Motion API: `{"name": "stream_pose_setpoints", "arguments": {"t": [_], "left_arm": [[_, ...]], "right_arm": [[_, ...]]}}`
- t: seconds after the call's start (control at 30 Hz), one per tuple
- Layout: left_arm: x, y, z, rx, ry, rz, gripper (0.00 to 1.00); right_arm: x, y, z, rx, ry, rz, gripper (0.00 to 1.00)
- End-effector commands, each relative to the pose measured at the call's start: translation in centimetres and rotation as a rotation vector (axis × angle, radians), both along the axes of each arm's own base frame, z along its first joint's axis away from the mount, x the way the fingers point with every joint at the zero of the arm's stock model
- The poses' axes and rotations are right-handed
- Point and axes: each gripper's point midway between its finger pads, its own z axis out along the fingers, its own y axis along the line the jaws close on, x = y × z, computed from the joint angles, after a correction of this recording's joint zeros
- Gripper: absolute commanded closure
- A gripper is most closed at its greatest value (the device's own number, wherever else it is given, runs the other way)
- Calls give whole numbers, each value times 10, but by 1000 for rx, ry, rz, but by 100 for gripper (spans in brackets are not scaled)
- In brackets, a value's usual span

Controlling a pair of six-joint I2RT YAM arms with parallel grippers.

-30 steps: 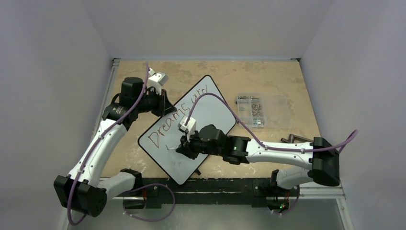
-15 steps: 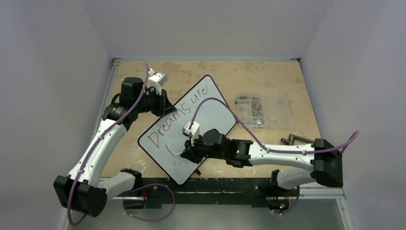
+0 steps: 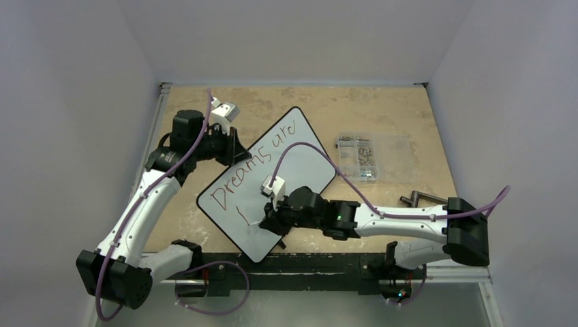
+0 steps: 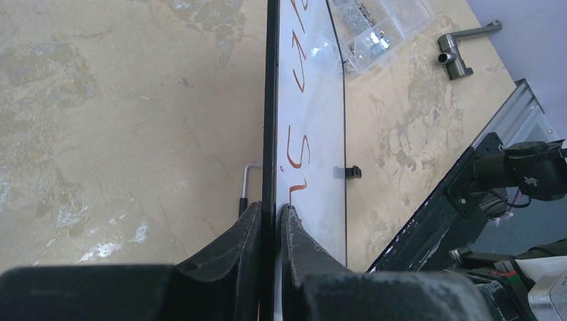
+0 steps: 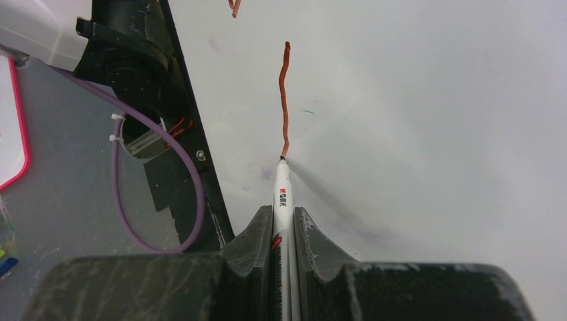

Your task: Write a sentence on the whiteboard

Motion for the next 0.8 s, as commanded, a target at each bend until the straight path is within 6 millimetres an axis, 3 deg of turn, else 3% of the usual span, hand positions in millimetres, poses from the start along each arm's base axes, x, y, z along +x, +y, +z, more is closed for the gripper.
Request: {"name": "stream_pose_setpoints", "arguments": {"t": [0.0, 0.13, 0.3, 0.6, 0.77], "left_arm": [[10, 0, 28, -22, -137, 7, 100], [10, 0, 28, -18, -139, 7, 100], [10, 1, 28, -12, -143, 12, 100], [10, 2, 27, -7, -144, 16, 100], [10, 2, 28, -8, -147, 14, 100]], "right_arm": [[1, -4, 6, 2, -11, -19, 100], [-2, -2, 12, 10, -15, -7, 100], [-4, 2, 35, 59, -37, 8, 100], [4, 17, 86, 168, -116, 11, 100], [13, 24, 98, 190, -146, -23, 100]]}}
